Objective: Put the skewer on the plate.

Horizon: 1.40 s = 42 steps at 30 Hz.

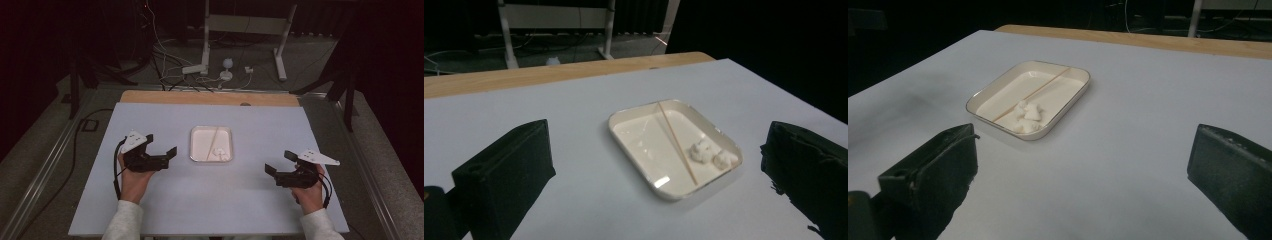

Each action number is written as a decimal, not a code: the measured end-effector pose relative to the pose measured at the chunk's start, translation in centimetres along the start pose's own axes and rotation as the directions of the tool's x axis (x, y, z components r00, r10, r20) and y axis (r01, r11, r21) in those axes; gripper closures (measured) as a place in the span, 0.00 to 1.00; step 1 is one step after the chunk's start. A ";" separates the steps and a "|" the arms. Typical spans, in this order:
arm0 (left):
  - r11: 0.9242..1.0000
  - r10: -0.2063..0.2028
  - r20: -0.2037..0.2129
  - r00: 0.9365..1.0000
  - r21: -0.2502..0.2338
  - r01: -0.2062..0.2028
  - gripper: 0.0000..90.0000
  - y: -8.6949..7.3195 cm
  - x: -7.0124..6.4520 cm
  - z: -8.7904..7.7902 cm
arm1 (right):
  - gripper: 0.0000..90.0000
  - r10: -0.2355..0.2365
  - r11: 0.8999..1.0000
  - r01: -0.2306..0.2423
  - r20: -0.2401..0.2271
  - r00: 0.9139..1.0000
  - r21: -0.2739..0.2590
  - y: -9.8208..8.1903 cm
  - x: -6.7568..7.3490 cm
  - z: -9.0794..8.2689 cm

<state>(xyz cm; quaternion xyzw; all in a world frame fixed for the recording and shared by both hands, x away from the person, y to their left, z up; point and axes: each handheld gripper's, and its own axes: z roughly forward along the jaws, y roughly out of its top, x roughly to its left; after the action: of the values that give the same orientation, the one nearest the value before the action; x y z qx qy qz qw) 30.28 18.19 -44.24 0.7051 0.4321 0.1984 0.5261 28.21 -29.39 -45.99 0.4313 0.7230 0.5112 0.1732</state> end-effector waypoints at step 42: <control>0.996 0.001 -0.096 0.995 -0.089 -0.009 0.01 -4.9 3.1 -6.0 | 0.00 -0.043 0.997 0.047 0.052 0.998 -0.060 -1.7 -0.2 -1.4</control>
<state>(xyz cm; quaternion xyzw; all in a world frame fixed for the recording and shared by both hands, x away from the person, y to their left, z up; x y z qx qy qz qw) 25.63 24.51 -47.02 0.6715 0.4459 0.2526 0.5352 26.63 -30.60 -46.93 0.4221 0.7121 0.5179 0.2158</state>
